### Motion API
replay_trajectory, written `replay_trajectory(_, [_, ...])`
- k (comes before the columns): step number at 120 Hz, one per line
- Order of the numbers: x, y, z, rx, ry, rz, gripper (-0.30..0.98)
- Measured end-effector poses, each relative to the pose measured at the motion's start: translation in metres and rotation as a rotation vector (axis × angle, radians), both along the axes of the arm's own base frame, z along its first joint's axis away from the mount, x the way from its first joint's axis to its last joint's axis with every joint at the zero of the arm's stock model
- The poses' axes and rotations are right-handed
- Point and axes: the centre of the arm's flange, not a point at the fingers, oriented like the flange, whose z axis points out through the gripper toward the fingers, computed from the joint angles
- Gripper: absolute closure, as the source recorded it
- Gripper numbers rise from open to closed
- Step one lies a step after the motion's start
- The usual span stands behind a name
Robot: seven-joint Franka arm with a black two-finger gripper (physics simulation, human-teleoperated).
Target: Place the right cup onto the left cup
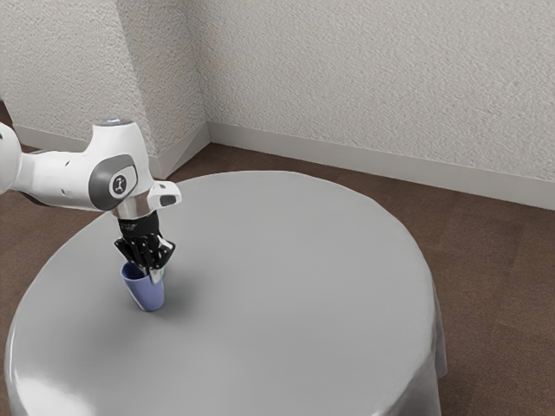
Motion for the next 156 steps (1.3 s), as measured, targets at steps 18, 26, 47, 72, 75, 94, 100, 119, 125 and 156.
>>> replay_trajectory(18, [0.002, -0.005, -0.001, 0.001, -0.002, -0.009, 0.77])
replay_trajectory(26, [0.004, -0.012, -0.001, 0.003, -0.004, -0.021, 0.78])
replay_trajectory(47, [0.010, -0.034, 0.023, 0.010, -0.045, -0.062, 0.78])
replay_trajectory(72, [0.012, -0.037, 0.082, 0.018, -0.094, -0.071, 0.79])
replay_trajectory(75, [0.012, -0.038, 0.087, 0.018, -0.094, -0.073, 0.79])
replay_trajectory(94, [0.020, -0.041, 0.121, 0.029, -0.092, -0.094, 0.78])
replay_trajectory(100, [0.024, -0.042, 0.131, 0.037, -0.093, -0.103, 0.78])
replay_trajectory(119, [0.029, -0.045, 0.151, 0.069, -0.081, -0.132, 0.79])
replay_trajectory(125, [0.031, -0.045, 0.153, 0.078, -0.075, -0.138, 0.79])
replay_trajectory(156, [0.045, -0.011, 0.156, 0.116, -0.052, -0.108, 0.79])
